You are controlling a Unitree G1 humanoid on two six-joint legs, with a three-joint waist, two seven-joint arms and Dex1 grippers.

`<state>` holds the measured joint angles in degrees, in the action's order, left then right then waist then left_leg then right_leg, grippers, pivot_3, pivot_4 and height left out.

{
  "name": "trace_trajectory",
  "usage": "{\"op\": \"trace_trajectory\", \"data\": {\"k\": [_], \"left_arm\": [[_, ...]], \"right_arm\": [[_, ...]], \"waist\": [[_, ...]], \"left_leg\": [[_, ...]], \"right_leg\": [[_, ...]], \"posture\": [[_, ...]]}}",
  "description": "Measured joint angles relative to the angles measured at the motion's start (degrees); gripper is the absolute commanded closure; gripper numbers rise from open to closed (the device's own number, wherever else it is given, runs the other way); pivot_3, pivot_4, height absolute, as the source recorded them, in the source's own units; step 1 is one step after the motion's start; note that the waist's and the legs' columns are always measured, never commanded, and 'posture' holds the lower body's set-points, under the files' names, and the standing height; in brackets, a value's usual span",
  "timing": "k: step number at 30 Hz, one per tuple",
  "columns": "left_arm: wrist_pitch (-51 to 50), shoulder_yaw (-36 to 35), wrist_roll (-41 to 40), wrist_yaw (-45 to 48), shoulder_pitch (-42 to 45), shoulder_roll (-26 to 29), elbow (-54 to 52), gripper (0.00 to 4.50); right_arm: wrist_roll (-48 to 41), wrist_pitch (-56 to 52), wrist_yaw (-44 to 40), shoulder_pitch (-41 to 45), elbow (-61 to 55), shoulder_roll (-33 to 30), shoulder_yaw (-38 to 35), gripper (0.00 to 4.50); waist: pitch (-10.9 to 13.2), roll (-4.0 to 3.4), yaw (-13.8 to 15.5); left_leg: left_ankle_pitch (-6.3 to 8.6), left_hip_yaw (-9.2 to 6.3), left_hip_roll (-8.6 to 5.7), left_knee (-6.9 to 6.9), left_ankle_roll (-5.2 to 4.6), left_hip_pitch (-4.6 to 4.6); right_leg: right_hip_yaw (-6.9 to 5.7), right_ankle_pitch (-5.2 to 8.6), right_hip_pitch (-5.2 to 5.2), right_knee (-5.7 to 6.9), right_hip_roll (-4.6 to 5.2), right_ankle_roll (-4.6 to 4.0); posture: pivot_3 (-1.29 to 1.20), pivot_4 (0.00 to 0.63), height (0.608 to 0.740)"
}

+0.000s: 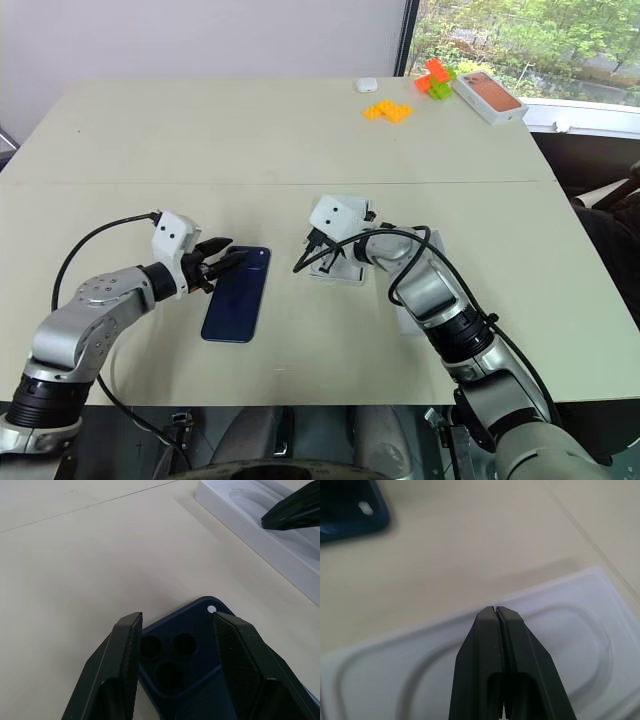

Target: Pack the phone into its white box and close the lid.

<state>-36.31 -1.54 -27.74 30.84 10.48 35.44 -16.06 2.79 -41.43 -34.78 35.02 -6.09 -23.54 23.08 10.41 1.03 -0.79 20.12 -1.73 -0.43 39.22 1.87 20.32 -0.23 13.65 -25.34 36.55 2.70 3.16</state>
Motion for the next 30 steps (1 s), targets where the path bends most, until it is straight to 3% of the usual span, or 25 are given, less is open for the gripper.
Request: {"op": "trace_trajectory", "data": {"k": [16, 23, 30], "left_arm": [[-0.9, -0.4, 0.0, 0.1, 0.5, -0.7, -0.6, 2.12], [-1.7, -0.5, -0.2, 0.2, 0.5, -0.7, -0.7, 2.12], [-2.0, -1.1, -0.2, 0.2, 0.5, -1.7, -0.9, 2.12]], "right_arm": [[0.3, -0.3, -1.0, -1.5, -0.4, -2.2, -1.2, 4.44], [-4.0, -3.4, -2.0, -0.7, -5.1, -2.6, -7.9, 4.44], [-0.8, -2.4, -1.3, -1.1, -1.8, -5.5, -5.8, 4.44]], "waist": [[0.0, 0.0, 0.0], [0.0, 0.0, 0.0], [0.0, 0.0, -0.1]], "left_leg": [[-0.04, -0.01, 0.0, 0.05, 0.06, -0.04], [-0.04, -0.01, -0.01, 0.05, 0.06, 0.0], [-0.05, 0.01, -0.01, 0.06, 0.07, -0.03]], "right_leg": [[0.0, 0.0, -0.01, 0.22, -0.01, -0.01], [0.0, 0.0, -0.06, 0.25, -0.01, -0.01], [0.02, 0.0, -0.08, 0.33, -0.01, -0.01]], "posture": [[0.0, 0.15, 0.74], [0.0, 0.15, 0.74], [0.0, 0.15, 0.74]]}}
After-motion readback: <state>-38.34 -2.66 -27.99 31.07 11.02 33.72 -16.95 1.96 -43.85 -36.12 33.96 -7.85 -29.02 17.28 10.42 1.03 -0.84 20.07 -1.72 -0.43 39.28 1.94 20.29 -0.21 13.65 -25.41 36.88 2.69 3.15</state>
